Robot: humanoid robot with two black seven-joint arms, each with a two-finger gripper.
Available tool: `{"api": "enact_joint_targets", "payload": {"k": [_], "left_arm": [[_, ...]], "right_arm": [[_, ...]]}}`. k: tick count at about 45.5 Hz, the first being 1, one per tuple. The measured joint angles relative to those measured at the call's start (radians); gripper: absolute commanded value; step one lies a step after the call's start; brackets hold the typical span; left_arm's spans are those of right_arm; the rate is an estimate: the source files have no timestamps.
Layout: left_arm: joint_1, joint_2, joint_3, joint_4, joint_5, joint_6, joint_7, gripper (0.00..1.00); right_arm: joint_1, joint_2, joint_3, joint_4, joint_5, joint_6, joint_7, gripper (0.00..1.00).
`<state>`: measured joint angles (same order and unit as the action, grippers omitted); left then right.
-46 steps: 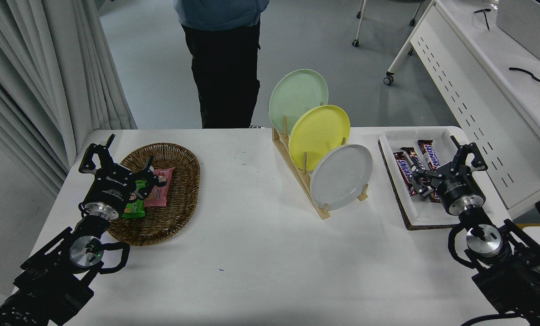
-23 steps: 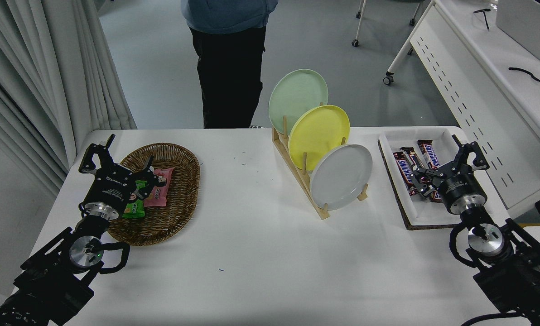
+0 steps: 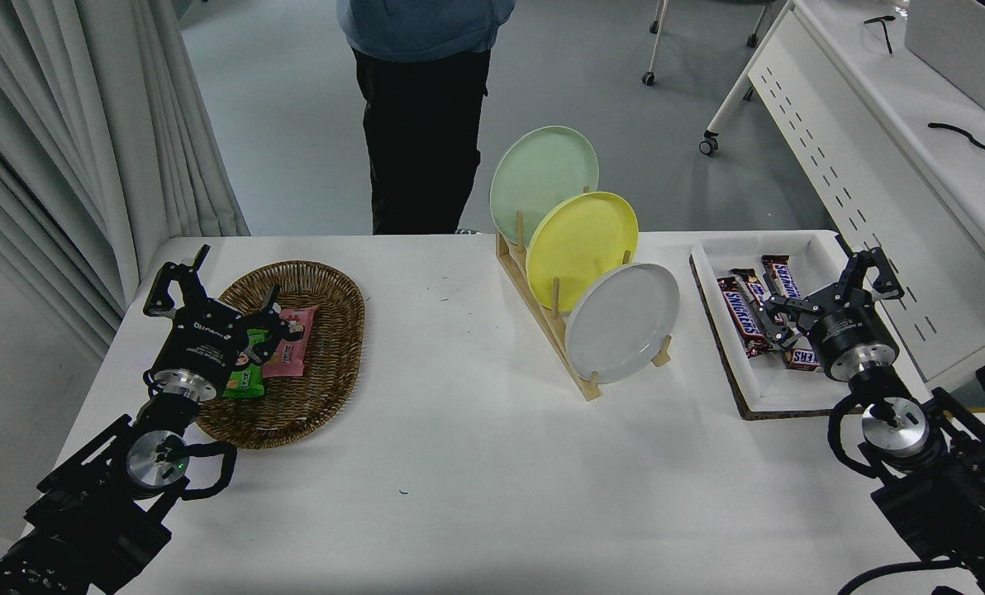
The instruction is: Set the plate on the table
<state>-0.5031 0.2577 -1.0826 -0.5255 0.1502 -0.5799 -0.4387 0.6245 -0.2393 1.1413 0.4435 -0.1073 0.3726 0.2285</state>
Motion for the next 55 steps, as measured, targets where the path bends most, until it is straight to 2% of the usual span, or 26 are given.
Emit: {"api": "enact_joint_targets", "payload": {"k": [15, 27, 42, 55], "left_arm": [[0.0, 0.0, 0.0, 0.0, 0.0, 0.0, 0.0, 1.0], [0.0, 0.0, 0.0, -0.001, 0.0, 0.0, 0.0, 1.0], [0.0, 0.0, 0.0, 0.0, 0.0, 0.0, 0.0, 1.0], [0.0, 0.0, 0.0, 0.0, 0.0, 0.0, 0.0, 1.0]], "right_arm": [[0.02, -0.052, -0.175, 0.007, 0.15, 0.003, 0.0, 1.0], [0.077, -0.116, -0.446, 0.037, 0.31, -0.001, 0.0, 1.0], [0.181, -0.274, -0.812, 0.188, 0.431, -0.038, -0.001, 1.0], [0.329, -0.411, -1.154, 0.362, 0.486, -0.051, -0.001, 1.0]]}}
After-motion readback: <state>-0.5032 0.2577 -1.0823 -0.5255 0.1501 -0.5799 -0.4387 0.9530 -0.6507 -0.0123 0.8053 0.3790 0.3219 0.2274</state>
